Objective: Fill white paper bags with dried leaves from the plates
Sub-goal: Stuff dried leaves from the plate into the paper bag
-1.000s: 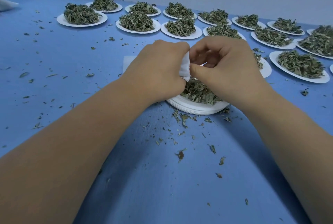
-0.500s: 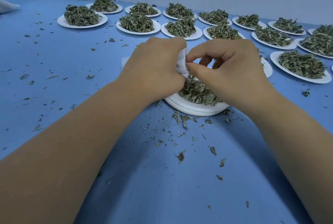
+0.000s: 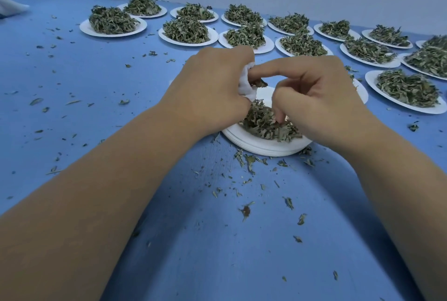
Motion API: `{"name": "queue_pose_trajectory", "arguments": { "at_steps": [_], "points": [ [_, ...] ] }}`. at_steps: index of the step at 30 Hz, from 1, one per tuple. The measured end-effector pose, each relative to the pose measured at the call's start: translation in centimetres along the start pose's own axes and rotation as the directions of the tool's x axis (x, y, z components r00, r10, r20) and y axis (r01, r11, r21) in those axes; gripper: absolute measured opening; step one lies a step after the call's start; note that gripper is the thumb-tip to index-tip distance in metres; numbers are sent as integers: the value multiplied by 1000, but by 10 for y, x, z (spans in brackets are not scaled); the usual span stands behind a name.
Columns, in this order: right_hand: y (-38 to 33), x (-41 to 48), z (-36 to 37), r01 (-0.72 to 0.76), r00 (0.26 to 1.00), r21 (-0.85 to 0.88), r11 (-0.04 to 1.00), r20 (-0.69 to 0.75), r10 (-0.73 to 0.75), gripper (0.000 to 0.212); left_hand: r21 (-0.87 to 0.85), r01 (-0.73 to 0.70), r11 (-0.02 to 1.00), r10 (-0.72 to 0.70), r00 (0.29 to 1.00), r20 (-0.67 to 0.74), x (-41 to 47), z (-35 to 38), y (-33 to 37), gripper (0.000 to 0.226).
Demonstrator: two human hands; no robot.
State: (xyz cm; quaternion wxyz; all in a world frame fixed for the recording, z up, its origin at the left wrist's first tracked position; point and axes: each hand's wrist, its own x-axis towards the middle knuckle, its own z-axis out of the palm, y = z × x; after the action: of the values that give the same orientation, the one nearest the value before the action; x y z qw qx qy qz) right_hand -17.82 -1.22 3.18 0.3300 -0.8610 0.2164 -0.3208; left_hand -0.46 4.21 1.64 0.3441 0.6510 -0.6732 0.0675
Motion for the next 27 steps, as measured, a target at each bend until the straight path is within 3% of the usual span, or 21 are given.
{"name": "queue_pose_trajectory", "arguments": {
  "at_steps": [4,6,9,12,18,21,25,27],
  "points": [
    [-2,1,8,14,979,-143,990,202,15,33,-22,-2,1000,3,1000,17,0,2,5,30],
    [-1,2,8,6,977,-120,993,211,19,32,-28,3,1000,-2,1000,19,0,3,3,32],
    [3,2,0,-30,998,24,999,47,29,49,-14,6,1000,-6,1000,-12,0,1,-3,24],
    [8,3,-8,14,994,5,1000,-110,-13,47,4,2,1000,-2,1000,-26,0,1,-6,13],
    [11,2,-2,-29,999,-92,995,18,31,47,-36,29,999,-30,999,-33,-1,2,-6,18],
    [11,2,-1,23,996,-110,994,-79,-32,36,-13,19,1000,-19,999,-32,0,2,-4,19],
    [12,6,1,20,977,-152,988,-208,-52,4,-9,15,1000,-16,1000,-24,0,2,-2,19],
    [13,8,3,-21,975,-69,997,-224,5,12,18,24,1000,-24,1000,-11,0,2,-1,19]
  ]
}}
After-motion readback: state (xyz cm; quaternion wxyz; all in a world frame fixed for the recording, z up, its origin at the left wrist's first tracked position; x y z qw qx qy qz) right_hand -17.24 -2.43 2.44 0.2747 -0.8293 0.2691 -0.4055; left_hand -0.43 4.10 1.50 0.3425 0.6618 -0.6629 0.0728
